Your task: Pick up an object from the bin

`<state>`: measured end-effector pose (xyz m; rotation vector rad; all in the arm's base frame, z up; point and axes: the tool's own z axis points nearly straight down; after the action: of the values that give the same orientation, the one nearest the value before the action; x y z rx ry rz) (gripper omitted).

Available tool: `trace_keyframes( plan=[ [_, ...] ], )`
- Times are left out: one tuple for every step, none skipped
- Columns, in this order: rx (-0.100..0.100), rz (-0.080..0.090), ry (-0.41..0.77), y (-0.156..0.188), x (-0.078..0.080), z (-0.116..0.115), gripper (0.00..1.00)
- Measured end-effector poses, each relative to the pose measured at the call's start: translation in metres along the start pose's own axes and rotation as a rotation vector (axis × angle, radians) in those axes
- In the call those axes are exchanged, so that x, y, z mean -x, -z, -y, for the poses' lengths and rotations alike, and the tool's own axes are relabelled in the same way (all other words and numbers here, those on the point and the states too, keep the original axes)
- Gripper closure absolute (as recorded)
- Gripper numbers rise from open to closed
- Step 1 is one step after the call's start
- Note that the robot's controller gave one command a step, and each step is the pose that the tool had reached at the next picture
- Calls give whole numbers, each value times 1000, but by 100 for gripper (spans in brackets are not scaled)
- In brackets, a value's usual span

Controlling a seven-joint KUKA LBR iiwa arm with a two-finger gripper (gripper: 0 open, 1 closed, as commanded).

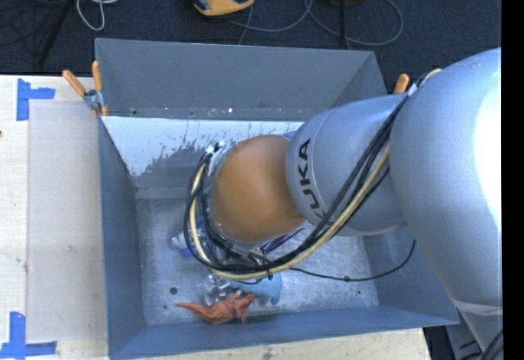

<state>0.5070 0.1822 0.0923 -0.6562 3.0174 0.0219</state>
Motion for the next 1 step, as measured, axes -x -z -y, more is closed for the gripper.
trace_keyframes(
  plan=[
    [5,20,-14,2,-12,18,0]
  ],
)
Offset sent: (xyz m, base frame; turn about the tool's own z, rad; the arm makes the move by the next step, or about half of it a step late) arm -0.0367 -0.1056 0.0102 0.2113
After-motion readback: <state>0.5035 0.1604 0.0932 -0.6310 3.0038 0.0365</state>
